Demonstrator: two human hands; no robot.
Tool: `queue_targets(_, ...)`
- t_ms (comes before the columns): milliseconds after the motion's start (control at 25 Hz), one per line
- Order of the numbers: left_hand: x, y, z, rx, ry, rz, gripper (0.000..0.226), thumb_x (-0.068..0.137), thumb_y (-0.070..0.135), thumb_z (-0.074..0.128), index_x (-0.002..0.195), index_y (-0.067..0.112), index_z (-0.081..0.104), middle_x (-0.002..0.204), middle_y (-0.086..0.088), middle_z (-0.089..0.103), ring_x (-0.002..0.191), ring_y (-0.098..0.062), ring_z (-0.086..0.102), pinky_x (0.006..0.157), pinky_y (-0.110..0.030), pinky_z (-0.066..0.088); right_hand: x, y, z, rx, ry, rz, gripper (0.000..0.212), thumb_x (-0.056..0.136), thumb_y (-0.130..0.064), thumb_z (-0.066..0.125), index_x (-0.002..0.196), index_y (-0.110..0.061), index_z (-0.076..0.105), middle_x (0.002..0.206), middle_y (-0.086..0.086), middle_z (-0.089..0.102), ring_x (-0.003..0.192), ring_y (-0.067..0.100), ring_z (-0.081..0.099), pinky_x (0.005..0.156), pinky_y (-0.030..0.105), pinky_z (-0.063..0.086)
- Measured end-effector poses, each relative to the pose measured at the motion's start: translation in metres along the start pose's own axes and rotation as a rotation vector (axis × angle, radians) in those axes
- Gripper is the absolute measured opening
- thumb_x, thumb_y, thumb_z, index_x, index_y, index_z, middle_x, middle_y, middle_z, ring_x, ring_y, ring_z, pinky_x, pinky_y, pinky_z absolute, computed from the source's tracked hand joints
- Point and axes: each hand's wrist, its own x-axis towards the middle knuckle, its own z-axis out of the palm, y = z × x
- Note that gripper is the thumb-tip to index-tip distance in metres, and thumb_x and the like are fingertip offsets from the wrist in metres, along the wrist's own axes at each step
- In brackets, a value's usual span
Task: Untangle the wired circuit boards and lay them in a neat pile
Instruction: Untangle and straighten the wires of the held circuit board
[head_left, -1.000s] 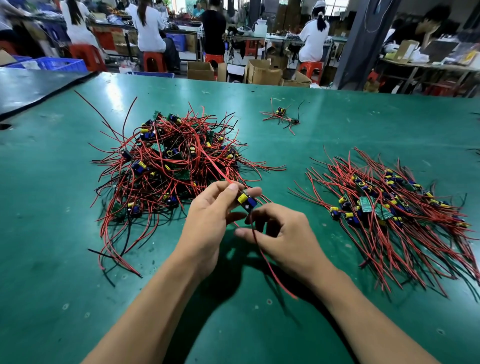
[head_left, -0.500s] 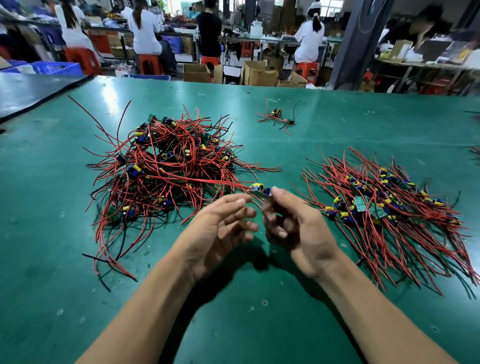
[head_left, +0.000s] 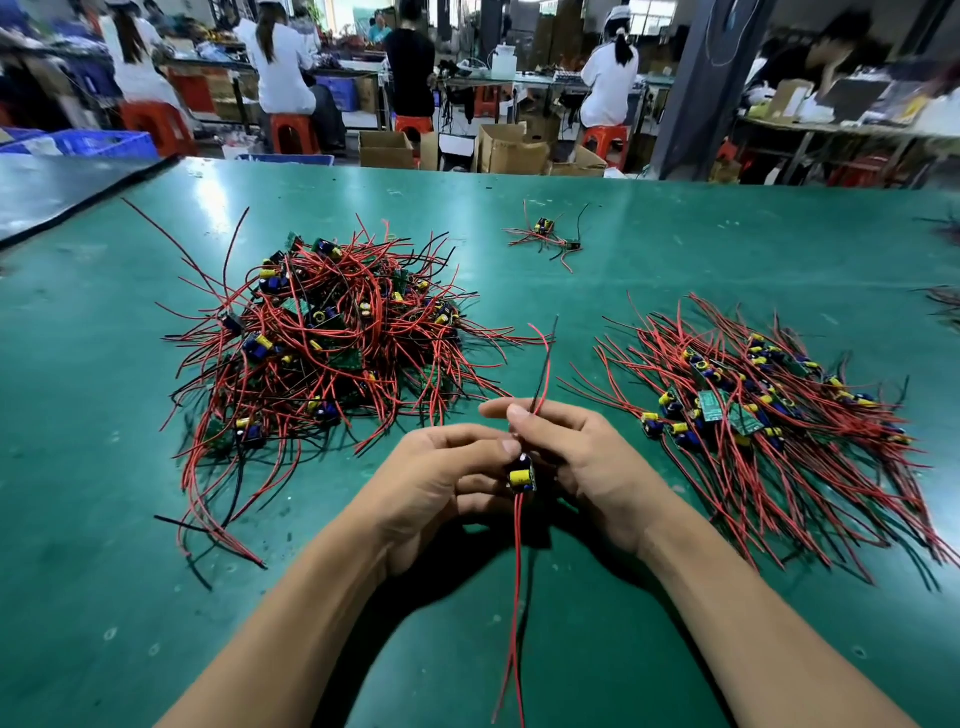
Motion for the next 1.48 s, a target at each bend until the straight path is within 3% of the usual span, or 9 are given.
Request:
queue_targets(120,0.000,-0.004,0.005,0.126,0.011,0.040,0.013,0.088,0.006,0.063,0.086,0.003,0.076,0.085,-0.016,0.071,0.070,-0.018,0.066,0.060,-0.026,0.056,0.001,0.004,0.000,-0.035,-0.001,0.006,0.029,0.089,-0.033,0.067,0.108,-0.012,0.076,0.096,0.014,0.075,0.078,0.022,0.070,0.066,0.036,0.061)
queue_targets(280,0.001,-0.007,0.008,0.164,0.042,0.109,0.015,0.091,0.003,0.060,0.087,0.000,0.073,0.084,-0.013,0.069,0.069,-0.017,0.065,0.058,-0.026,0.055,0.003,0.005,-0.006,-0.107,-0.032,0.015,0.034,0.090,-0.039,0.066,0.110,-0.014,0.077,0.111,0.017,0.074,0.096,0.029,0.069,0.096,0.060,0.052)
queue_targets(360,0.000,-0.008,0.008,0.155,0.024,0.129,0.014,0.091,0.002,0.060,0.090,-0.003,0.073,0.084,-0.013,0.069,0.066,-0.018,0.066,0.056,-0.024,0.054,0.002,0.005,-0.006,-0.112,-0.069,0.029,0.035,0.092,-0.040,0.064,0.113,-0.015,0.076,0.112,0.015,0.074,0.095,0.027,0.069,0.100,0.059,0.050)
queue_targets(560,0.000,-0.011,0.007,0.215,0.012,0.125,0.021,0.091,0.004,0.058,0.077,0.001,0.074,0.074,-0.016,0.067,0.057,-0.021,0.058,0.053,-0.025,0.049,0.002,0.006,-0.004,-0.164,-0.062,0.002,0.032,0.095,-0.039,0.062,0.112,-0.015,0.076,0.082,0.008,0.074,0.069,0.025,0.065,0.062,0.031,0.057)
queue_targets(680,0.001,-0.009,0.007,0.213,0.023,0.111,0.024,0.092,0.002,0.056,0.074,-0.001,0.072,0.073,-0.018,0.066,0.055,-0.021,0.058,0.053,-0.026,0.049,0.006,0.011,-0.006,-0.196,0.014,-0.045,0.033,0.096,-0.040,0.064,0.105,-0.011,0.077,0.069,0.014,0.066,0.061,0.027,0.059,0.054,0.029,0.050)
queue_targets(840,-0.001,-0.008,0.008,0.229,-0.009,0.076,0.022,0.091,0.002,0.057,0.075,0.001,0.072,0.065,-0.015,0.066,0.050,-0.020,0.059,0.048,-0.021,0.048,0.016,0.011,-0.019,-0.385,0.212,-0.155,0.035,0.094,-0.052,0.063,0.096,-0.021,0.079,0.057,-0.001,0.052,0.052,0.020,0.039,0.051,0.026,0.029)
queue_targets(1080,0.000,-0.008,0.009,0.310,0.006,0.054,0.020,0.090,0.009,0.061,0.075,0.005,0.073,0.064,-0.013,0.066,0.051,-0.021,0.059,0.049,-0.022,0.047,0.024,0.012,-0.024,-0.331,0.381,-0.193,0.041,0.094,-0.055,0.060,0.084,-0.020,0.079,0.048,0.004,0.036,0.038,0.012,0.029,0.041,0.018,0.022)
queue_targets(1320,0.002,-0.011,0.010,0.253,0.095,0.084,0.023,0.095,0.013,0.060,0.079,0.000,0.071,0.060,-0.011,0.063,0.048,-0.022,0.060,0.048,-0.025,0.051,0.012,0.013,-0.012,-0.133,0.049,0.004,0.041,0.092,-0.047,0.067,0.100,-0.007,0.076,0.074,0.015,0.067,0.051,0.021,0.058,0.048,0.027,0.048)
queue_targets(1480,0.000,-0.011,0.009,0.266,0.085,0.087,0.024,0.094,0.009,0.059,0.076,-0.005,0.067,0.059,-0.013,0.060,0.046,-0.022,0.058,0.045,-0.024,0.048,0.012,0.015,-0.011,-0.138,0.097,-0.017,0.036,0.092,-0.039,0.071,0.095,-0.004,0.075,0.070,0.020,0.062,0.054,0.024,0.054,0.053,0.031,0.043)
